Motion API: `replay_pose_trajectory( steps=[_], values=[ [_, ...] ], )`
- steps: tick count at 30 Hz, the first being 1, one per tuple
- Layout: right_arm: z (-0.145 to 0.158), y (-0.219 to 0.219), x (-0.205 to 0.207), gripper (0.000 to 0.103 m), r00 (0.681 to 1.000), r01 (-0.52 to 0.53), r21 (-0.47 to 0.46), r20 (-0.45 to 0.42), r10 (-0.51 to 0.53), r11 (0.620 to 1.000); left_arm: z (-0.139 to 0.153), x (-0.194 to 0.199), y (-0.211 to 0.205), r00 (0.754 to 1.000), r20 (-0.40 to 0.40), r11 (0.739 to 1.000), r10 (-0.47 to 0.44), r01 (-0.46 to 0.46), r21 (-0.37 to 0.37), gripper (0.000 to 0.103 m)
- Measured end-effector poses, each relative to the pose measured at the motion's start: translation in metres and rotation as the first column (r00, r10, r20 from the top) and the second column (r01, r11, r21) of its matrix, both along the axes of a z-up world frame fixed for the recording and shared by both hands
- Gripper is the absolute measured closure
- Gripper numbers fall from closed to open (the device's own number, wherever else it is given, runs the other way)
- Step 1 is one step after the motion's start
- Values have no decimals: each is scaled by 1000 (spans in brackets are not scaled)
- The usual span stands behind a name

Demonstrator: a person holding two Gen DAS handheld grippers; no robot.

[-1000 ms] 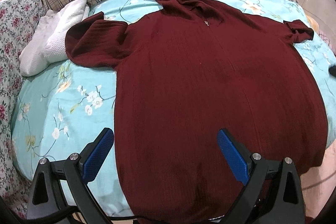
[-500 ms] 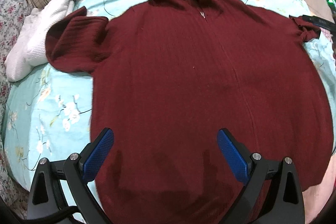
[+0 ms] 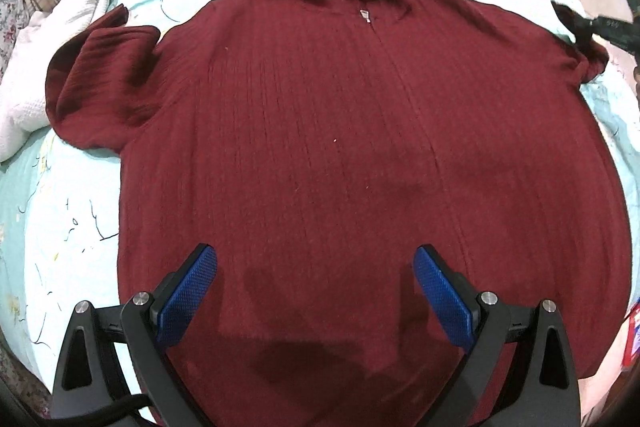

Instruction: Fold large clothes

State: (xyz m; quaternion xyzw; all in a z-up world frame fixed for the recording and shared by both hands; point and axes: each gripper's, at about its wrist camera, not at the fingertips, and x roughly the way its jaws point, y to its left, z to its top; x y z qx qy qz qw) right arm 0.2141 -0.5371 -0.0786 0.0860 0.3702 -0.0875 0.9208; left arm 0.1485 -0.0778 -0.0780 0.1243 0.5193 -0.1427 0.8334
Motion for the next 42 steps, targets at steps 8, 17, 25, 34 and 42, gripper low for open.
replay_pose_trajectory(
  steps=[8, 17, 25, 34, 42],
  values=[
    [58, 90, -14, 93, 902, -416, 341, 271, 336, 843, 19, -4, 28, 999, 31, 997, 30, -28, -65, 4],
    [49, 252, 36, 93, 749, -656, 454, 290, 596, 603, 26, 4, 73, 994, 29, 985, 104, -99, -144, 4],
    [-6, 357, 87, 93, 736, -623, 589, 217, 642, 515, 17, 16, 106, 990, -3, 974, 143, -141, -179, 4],
    [-24, 389, 121, 92, 734, -574, 715, 235, 637, 398, 17, 36, 117, 986, 35, 973, 165, -156, -172, 4],
    [14, 346, 105, 48, 818, -547, 605, 239, 523, 579, 22, 64, 114, 985, 71, 975, 157, -143, -168, 4]
  ],
)
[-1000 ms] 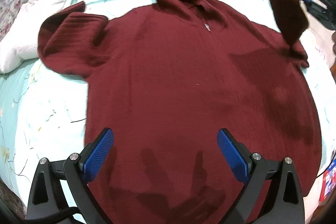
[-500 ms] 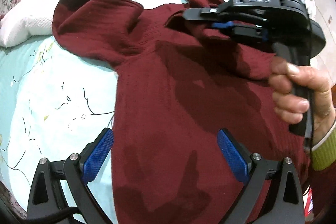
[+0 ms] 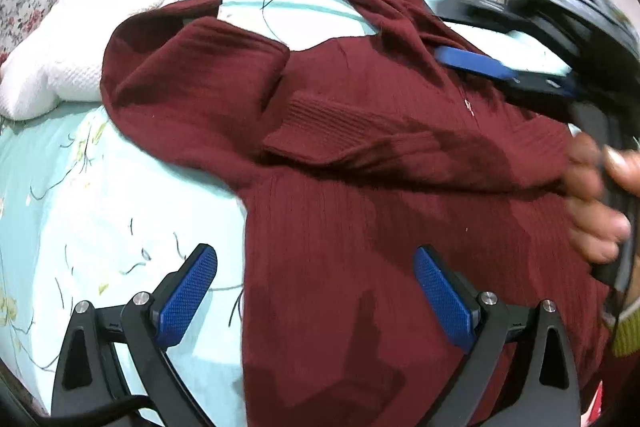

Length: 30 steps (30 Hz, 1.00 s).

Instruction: Fold large clothes

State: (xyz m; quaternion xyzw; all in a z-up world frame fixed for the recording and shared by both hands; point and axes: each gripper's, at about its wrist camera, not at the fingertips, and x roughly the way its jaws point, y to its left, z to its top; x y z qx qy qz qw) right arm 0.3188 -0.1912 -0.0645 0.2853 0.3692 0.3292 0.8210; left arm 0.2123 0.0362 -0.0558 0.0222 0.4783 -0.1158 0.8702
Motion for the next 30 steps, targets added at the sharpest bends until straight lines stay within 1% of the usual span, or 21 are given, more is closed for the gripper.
replay_pose_trajectory(
  steps=[3, 4, 7, 9, 11, 12, 14, 15, 16, 17, 18, 19, 21, 22, 23, 25, 26, 27, 28, 29, 30],
  values=[
    [8, -26, -27, 48, 998, 45, -25, 40, -44, 999, 3, 9, -1, 1000, 27, 1000, -15, 15, 3, 4],
    [8, -30, -35, 48, 998, 48, -40, 43, -46, 998, 6, 14, -5, 998, 55, 999, -38, 37, 13, 4],
    [0, -49, -68, 48, 996, 83, -95, 40, -79, 992, 7, 20, -19, 980, 137, 986, -141, 127, 109, 4],
    [-11, -74, -92, 48, 990, 140, -115, 12, -140, 983, 3, 34, -31, 952, 153, 956, -264, 238, 170, 4],
    [-17, -96, -108, 48, 980, 198, -112, -10, -200, 974, -7, 45, -43, 918, 141, 912, -369, 329, 245, 4],
    [-19, -107, -114, 48, 975, 220, -105, -19, -223, 970, -17, 50, -50, 901, 118, 882, -417, 369, 294, 4],
    [-26, -133, -127, 48, 961, 272, -102, -31, -276, 957, -35, 58, -60, 876, 65, 829, -477, 425, 363, 4],
    [-30, -147, -132, 48, 951, 302, -114, -37, -308, 946, -45, 63, -63, 872, 41, 808, -488, 433, 399, 4],
    [-34, -158, -135, 48, 940, 329, -129, -47, -337, 936, -49, 65, -64, 868, 30, 801, -495, 442, 404, 6],
    [-38, -170, -137, 48, 930, 353, -142, -58, -364, 925, -50, 66, -64, 861, 30, 803, -509, 461, 377, 11],
    [-39, -175, -139, 48, 922, 370, -147, -65, -382, 917, -48, 66, -64, 850, 18, 802, -526, 489, 342, 34],
    [-42, -185, -141, 48, 911, 394, -144, -72, -406, 908, -45, 66, -65, 841, -3, 799, -541, 515, 310, 63],
    [-46, -195, -143, 48, 898, 421, -139, -79, -433, 897, -34, 64, -70, 833, -32, 796, -553, 539, 276, 97],
    [-46, -197, -144, 48, 895, 427, -139, -80, -440, 894, -26, 60, -71, 825, -39, 796, -564, 556, 240, 98],
    [-48, -201, -144, 48, 890, 436, -137, -83, -449, 889, -7, 48, -72, 805, -30, 792, -592, 588, 162, 98],
    [-48, -205, -143, 48, 884, 447, -131, -84, -459, 885, 28, 34, -69, 762, -8, 762, -648, 648, -6, 99],
    [-47, -207, -144, 48, 882, 453, -128, -80, -464, 882, 50, 30, -64, 742, 5, 737, -670, 666, -119, 99],
    [-45, -210, -145, 48, 880, 459, -124, -71, -470, 879, 65, 29, -59, 734, 14, 717, -679, 668, -199, 99],
    [-43, -211, -146, 48, 879, 462, -124, -65, -472, 878, 79, 34, -52, 737, 26, 705, -675, 655, -272, 98],
    [-41, -213, -147, 48, 876, 470, -124, -56, -479, 874, 83, 46, -48, 757, 14, 717, -654, 625, -309, 98],
    [-40, -215, -148, 48, 874, 475, -125, -51, -484, 871, 81, 56, -43, 781, -12, 738, -624, 585, -335, 98]
  ],
)
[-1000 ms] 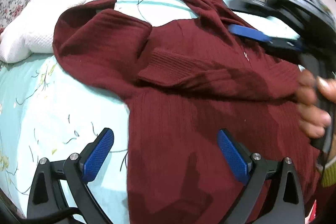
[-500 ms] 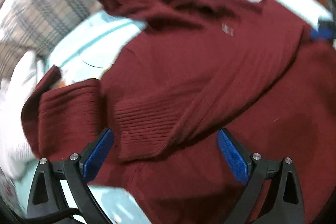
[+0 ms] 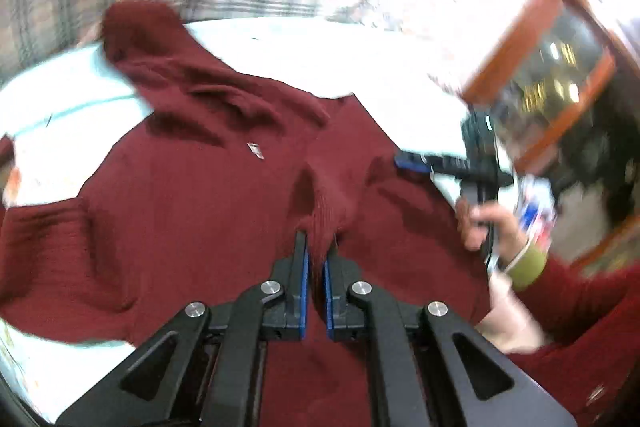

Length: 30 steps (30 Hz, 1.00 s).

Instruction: Fold large clothes

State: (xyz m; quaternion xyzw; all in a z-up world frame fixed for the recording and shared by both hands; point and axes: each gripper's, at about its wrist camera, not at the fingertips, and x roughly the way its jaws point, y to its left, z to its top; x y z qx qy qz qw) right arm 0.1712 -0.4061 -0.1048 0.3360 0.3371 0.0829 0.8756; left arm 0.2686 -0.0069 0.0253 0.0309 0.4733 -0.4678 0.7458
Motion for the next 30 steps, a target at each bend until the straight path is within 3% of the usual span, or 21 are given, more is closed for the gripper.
replay_pose_trajectory(
  steps=[4, 8, 11, 13, 15, 18, 20, 21, 22, 24, 26, 28, 30],
  values=[
    [2, -7, 2, 48, 1000, 27, -2, 3, -27, 1000, -51, 56, 25, 969, -128, 973, 213, -198, 122, 99],
    [8, -3, 6, 48, 999, 31, -30, 9, -30, 999, -94, 63, 44, 926, -181, 935, 331, -296, 195, 91],
    [13, -1, 5, 48, 1000, 29, -67, 14, -28, 997, -103, 49, 60, 908, -179, 920, 379, -348, 181, 71],
    [17, -1, 3, 48, 999, 32, -85, 22, -30, 996, -102, 39, 66, 898, -183, 913, 401, -375, 160, 44],
    [21, -3, 1, 48, 999, 45, -108, 34, -41, 993, -106, 32, 68, 893, -163, 906, 419, -397, 150, 38],
    [25, -7, 2, 48, 997, 67, -137, 47, -61, 988, -114, 27, 64, 887, -143, 893, 440, -416, 172, 40],
    [27, -13, 6, 48, 996, 88, -149, 45, -82, 985, -119, 26, 55, 889, -102, 886, 447, -423, 191, 60],
    [28, -15, 8, 48, 995, 97, -152, 43, -92, 984, -119, 25, 50, 890, -75, 881, 450, -428, 203, 90],
    [29, -19, 10, 48, 994, 111, -159, 41, -105, 981, -115, 24, 45, 889, -50, 877, 455, -438, 199, 97],
    [32, -28, 16, 48, 990, 141, -181, 37, -137, 973, -102, 17, 44, 888, 27, 873, 460, -457, 170, 97],
    [34, -37, 22, 48, 987, 159, -194, 25, -157, 968, -93, 16, 40, 871, 129, 852, 474, -490, 182, 97],
    [34, -45, 34, 48, 987, 162, -207, 9, -163, 965, -100, 24, 43, 852, 131, 827, 507, -524, 202, 98],
    [31, -48, 45, 48, 989, 143, -211, -8, -148, 967, -104, 28, 47, 844, 99, 823, 528, -537, 188, 98]
  ],
)
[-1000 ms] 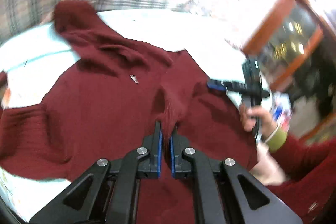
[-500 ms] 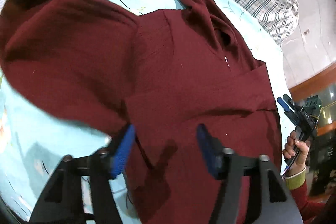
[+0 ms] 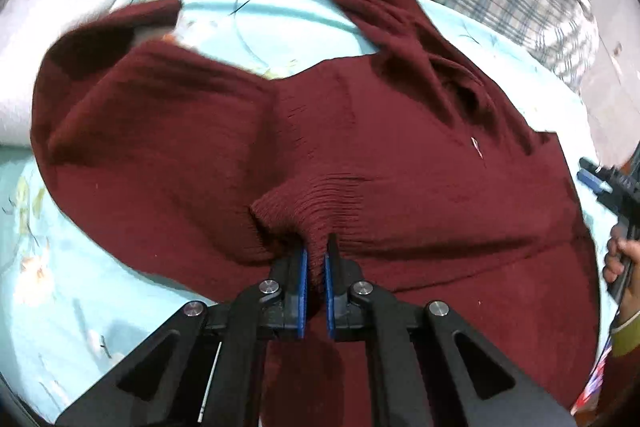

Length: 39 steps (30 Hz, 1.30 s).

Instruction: Fold large clothes

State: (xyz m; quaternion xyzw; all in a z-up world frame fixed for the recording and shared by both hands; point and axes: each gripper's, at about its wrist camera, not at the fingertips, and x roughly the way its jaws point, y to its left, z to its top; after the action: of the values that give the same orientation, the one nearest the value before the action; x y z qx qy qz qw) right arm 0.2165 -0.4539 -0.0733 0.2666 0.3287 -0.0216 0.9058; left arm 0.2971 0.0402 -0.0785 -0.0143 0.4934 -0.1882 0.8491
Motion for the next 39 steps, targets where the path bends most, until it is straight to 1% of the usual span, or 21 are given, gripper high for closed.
replay_pose_trajectory(
  steps=[4, 5, 6, 7, 9, 11, 15, 17, 19, 20, 22, 23, 25, 26, 27, 28, 30, 32, 33, 36, 39],
  values=[
    [-18, 7, 36, 48, 992, -80, -5, -95, 79, 997, 1, -5, -3, 1000, 2, 1000, -6, 6, -3, 98],
    [-23, 10, 42, 65, 988, -104, -2, -112, 103, 995, 3, -6, -2, 1000, 1, 1000, -10, 10, -2, 98],
    [-28, 13, 47, 95, 983, -129, -2, -129, 128, 992, 4, -6, -2, 1000, 1, 1000, -12, 12, -6, 98],
    [-29, 14, 49, 96, 981, -133, -11, -145, 130, 991, 6, -7, -3, 1000, 3, 1000, -20, 20, -21, 97],
    [-18, 2, 39, 97, 994, -63, -28, -90, 60, 998, 7, -6, -7, 999, 0, 999, -35, 35, -42, 97],
    [-13, -19, 25, 97, 999, 22, 20, -44, -21, 1000, 1, -1, -15, 999, -4, 999, -35, 35, -7, 98],
    [-33, -20, 34, 94, 991, 3, 42, -132, 3, 999, -14, 10, -14, 999, -52, 1000, -3, 3, -9, 98],
    [-30, -19, 28, 88, 991, 20, 16, -135, -18, 1000, -12, 11, -13, 999, -51, 1000, -2, 1, -13, 98],
    [-13, -18, 11, 87, 993, 76, -45, -92, -80, 996, -11, 10, -12, 999, -47, 1000, -8, 7, -4, 98],
    [0, -12, -3, 87, 996, 82, -67, -33, -84, 994, -11, 9, -12, 999, -47, 1000, -8, 8, -1, 98],
    [7, 4, -11, 87, 1000, 5, -61, 10, -4, 998, -12, 11, -12, 999, -50, 1000, -3, 3, 4, 98],
    [3, 20, -11, 87, 996, -91, -55, -3, 91, 994, -12, 11, -10, 999, -51, 1000, 6, -5, 10, 98],
    [-13, 38, -4, 87, 982, -178, -58, -72, 173, 982, -11, 12, -9, 998, -57, 1000, 28, -28, 13, 98],
    [-31, 43, 1, 89, 974, -168, -128, -177, 144, 978, -8, 10, -5, 997, -60, 999, 40, -40, 10, 98],
    [-36, 43, 2, 90, 973, -155, -149, -196, 125, 977, -5, 8, 0, 997, -59, 999, 45, -45, 2, 98],
    [-36, 37, -5, 89, 981, -138, -118, -155, 119, 983, -1, 5, 5, 997, -55, 999, 49, -49, -8, 98],
    [-28, 28, -15, 86, 988, -71, -60, -142, 62, 996, 10, -4, 21, 997, -33, 997, 74, -75, -21, 98],
    [-12, 29, -29, 84, 995, -69, -30, -78, 67, 997, 20, -9, 41, 993, -14, 992, 119, -120, -44, 96],
    [-6, 33, -34, 81, 995, -87, -14, -48, 86, 996, 25, -10, 54, 988, -12, 986, 153, -153, -59, 90],
    [6, 48, -45, 77, 992, -122, 13, -4, 122, 992, 40, -7, 81, 973, 27, 972, 230, -228, -57, 47],
    [12, 67, -52, 77, 989, -146, 23, 18, 146, 989, 58, 15, 98, 955, 90, 959, 284, -285, -1, 45]
  ],
)
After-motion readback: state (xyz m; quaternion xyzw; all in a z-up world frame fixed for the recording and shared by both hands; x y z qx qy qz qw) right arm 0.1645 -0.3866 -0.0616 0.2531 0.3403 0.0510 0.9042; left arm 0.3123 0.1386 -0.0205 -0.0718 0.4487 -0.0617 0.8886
